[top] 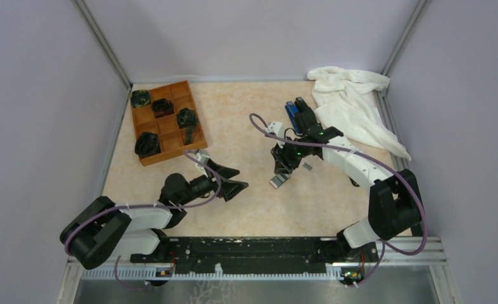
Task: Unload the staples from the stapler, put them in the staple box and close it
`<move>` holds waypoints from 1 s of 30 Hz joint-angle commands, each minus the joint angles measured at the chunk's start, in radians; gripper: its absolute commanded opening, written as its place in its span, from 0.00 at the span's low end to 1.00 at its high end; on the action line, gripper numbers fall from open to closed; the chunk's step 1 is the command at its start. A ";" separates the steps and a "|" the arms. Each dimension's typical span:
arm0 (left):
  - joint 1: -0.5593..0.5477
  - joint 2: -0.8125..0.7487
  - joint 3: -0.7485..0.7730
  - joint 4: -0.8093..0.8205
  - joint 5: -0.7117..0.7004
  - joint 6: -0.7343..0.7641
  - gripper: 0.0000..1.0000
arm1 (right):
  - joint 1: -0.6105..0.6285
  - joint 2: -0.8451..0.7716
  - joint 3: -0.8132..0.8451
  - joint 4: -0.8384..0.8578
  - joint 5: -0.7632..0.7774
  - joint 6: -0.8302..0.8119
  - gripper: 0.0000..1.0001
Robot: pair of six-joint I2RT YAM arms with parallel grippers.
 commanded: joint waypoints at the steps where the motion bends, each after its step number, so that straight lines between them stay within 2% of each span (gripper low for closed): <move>1: -0.005 -0.032 -0.024 0.085 -0.076 -0.037 0.93 | 0.004 0.022 -0.046 0.059 -0.018 0.181 0.40; 5: -0.005 -0.043 -0.020 0.064 -0.103 -0.059 0.93 | -0.004 0.071 -0.042 0.061 0.024 0.200 0.30; 8: -0.006 -0.052 -0.011 0.025 -0.123 -0.077 0.93 | -0.004 0.095 -0.052 0.073 0.058 0.212 0.26; 13: -0.007 -0.053 -0.003 -0.016 -0.136 -0.087 0.92 | -0.004 0.124 -0.051 0.078 0.128 0.218 0.26; 30: -0.008 0.014 0.029 0.017 -0.105 -0.086 0.92 | -0.004 0.182 -0.031 0.074 0.169 0.222 0.27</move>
